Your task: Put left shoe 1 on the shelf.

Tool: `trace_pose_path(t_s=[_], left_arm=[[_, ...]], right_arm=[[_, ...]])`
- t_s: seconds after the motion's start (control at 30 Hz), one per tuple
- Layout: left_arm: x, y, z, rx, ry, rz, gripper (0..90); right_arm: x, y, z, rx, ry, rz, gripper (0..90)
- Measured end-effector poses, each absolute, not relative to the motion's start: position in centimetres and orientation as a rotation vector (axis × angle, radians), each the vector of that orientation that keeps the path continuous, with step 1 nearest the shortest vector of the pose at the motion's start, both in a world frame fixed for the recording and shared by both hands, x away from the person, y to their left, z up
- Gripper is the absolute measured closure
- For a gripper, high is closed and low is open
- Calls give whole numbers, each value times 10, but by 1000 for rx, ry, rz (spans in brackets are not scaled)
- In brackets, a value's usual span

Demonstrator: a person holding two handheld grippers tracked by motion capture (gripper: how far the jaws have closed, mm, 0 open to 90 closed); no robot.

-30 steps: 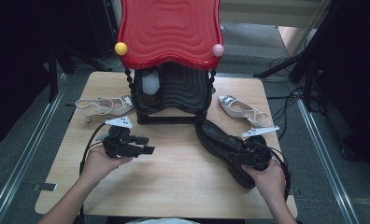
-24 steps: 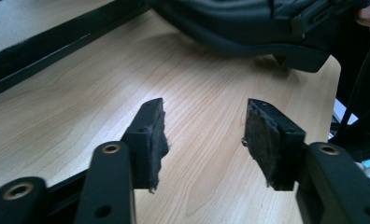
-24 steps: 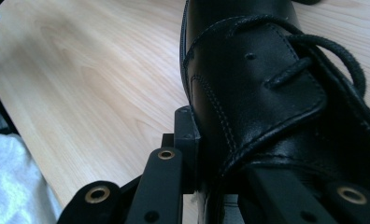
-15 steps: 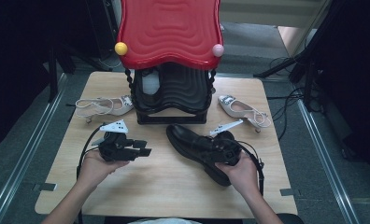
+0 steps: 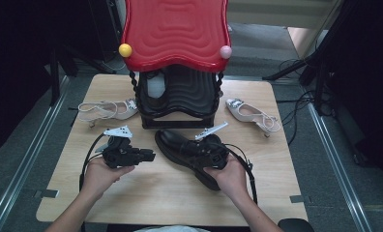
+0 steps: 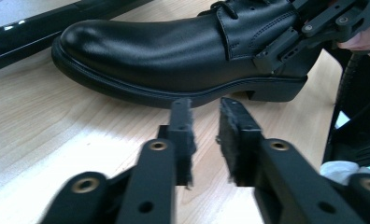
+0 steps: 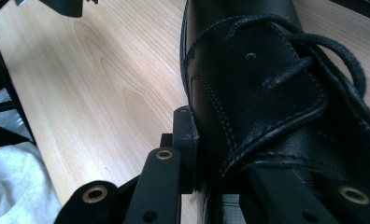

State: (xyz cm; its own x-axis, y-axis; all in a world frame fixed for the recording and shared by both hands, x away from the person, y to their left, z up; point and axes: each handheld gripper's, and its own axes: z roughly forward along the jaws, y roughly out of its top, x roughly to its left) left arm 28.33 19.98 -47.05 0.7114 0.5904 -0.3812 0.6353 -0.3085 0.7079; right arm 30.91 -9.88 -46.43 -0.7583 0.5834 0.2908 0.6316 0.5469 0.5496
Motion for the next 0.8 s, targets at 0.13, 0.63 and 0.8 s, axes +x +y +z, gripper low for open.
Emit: trace_pose_path(t_s=[0.13, 0.63, 0.8], left_arm=[[284, 197, -471, 2004, 927, -62, 858], [287, 189, -469, 1992, 935, -32, 890], [289, 174, -467, 2026, 921, -34, 890]], right_arm=[[305, -102, -471, -1078, -2639, -1018, 816], [296, -143, -446, -1040, -2590, -1123, 821], [303, -166, -435, -1089, -2604, -1170, 900]])
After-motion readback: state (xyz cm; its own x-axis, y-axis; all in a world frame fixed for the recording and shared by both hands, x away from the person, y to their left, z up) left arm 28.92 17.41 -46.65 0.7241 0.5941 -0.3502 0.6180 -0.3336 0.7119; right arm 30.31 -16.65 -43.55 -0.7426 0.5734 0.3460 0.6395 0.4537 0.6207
